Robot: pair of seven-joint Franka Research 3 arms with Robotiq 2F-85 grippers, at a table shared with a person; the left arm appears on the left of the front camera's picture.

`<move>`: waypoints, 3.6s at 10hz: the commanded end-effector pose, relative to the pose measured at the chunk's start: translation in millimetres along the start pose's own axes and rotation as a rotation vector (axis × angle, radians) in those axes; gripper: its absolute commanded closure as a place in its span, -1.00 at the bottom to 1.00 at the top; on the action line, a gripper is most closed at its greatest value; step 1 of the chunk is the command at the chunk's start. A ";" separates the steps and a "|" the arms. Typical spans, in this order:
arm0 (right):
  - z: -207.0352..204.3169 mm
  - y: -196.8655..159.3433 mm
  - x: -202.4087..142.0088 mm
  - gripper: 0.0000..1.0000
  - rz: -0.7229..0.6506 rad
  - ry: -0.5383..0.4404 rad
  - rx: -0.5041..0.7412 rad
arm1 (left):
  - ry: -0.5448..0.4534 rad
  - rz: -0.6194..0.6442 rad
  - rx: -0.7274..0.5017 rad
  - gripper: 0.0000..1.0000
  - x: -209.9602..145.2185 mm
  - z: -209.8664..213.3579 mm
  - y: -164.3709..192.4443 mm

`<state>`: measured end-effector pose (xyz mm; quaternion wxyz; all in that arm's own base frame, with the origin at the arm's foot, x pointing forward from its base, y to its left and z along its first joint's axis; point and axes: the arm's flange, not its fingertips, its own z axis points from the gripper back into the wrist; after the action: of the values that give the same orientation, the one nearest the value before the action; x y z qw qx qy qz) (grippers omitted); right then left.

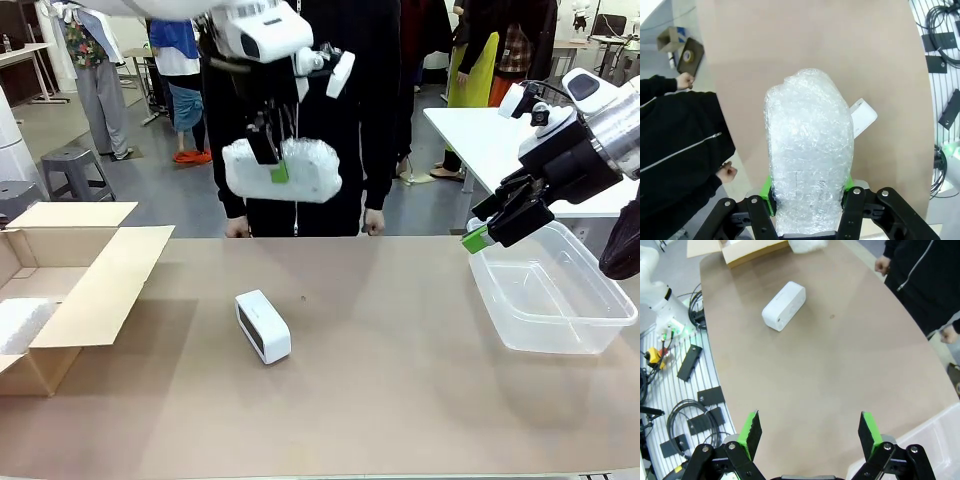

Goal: Separate and place wrapped and unwrapped clocks.
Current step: Pick up the Digital clock indicated by the person, then if the picked Digital clock is wrapped, place it in the Package Box ; if not, place it in the Organizing box.

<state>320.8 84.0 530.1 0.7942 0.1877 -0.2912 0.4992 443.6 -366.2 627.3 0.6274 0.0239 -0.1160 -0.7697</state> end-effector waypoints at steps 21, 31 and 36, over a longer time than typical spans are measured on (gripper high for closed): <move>-1.7 -1.0 0.2 -1.00 -0.004 -0.022 0.021 | 0.008 0.479 -0.010 -0.08 -120.8 61.8 -0.4; -1.7 -1.0 0.2 -1.00 -0.004 -0.022 0.021 | 0.108 1.402 -0.013 -0.08 -414.7 -64.8 -163.0; -1.7 -1.0 0.2 -1.00 -0.004 -0.022 0.021 | 0.123 1.543 -0.024 -0.08 -456.2 -77.5 -173.9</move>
<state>321.0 83.0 530.1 0.7951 0.1871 -0.2914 0.4979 386.3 91.2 464.2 0.9888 -0.0387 -0.0502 -0.1354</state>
